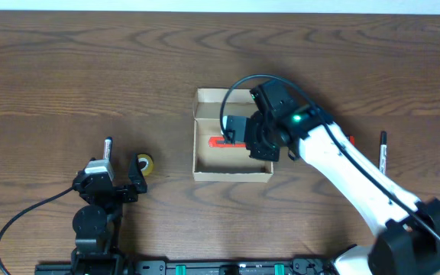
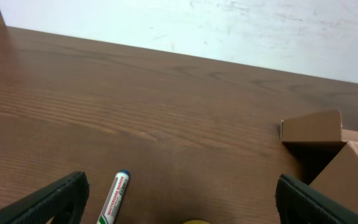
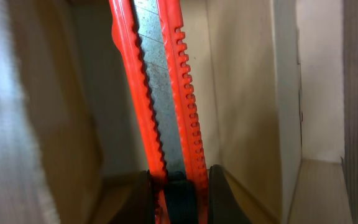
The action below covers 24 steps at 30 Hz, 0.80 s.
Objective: Pack container
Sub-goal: 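Carry the box cutter into the box and open the right gripper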
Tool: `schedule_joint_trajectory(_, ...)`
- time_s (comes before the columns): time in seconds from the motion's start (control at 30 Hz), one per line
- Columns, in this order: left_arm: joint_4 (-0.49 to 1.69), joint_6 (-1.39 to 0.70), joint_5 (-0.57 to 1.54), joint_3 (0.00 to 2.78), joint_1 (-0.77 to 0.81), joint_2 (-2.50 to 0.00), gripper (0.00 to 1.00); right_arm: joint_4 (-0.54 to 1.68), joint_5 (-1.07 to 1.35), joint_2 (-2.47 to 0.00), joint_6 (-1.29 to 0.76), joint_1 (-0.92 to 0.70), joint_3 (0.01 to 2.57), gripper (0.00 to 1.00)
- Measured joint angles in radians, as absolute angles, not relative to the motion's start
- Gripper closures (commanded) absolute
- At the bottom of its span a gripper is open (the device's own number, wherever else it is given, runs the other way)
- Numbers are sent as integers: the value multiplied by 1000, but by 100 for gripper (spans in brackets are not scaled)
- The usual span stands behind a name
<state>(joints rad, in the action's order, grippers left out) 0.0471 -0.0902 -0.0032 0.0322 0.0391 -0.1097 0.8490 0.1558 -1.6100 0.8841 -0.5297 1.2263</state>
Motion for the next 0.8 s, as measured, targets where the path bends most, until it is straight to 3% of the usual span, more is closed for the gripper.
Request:
schedule_joint_trajectory(0.7,47,-105,-3,32,39,-110,5,853,133,-1864,940,-534,1267,99)
schedule_joint_trajectory(0.8,47,-105,-3,32,39,-110,5,853,136,-1864,940,-534,1267,93)
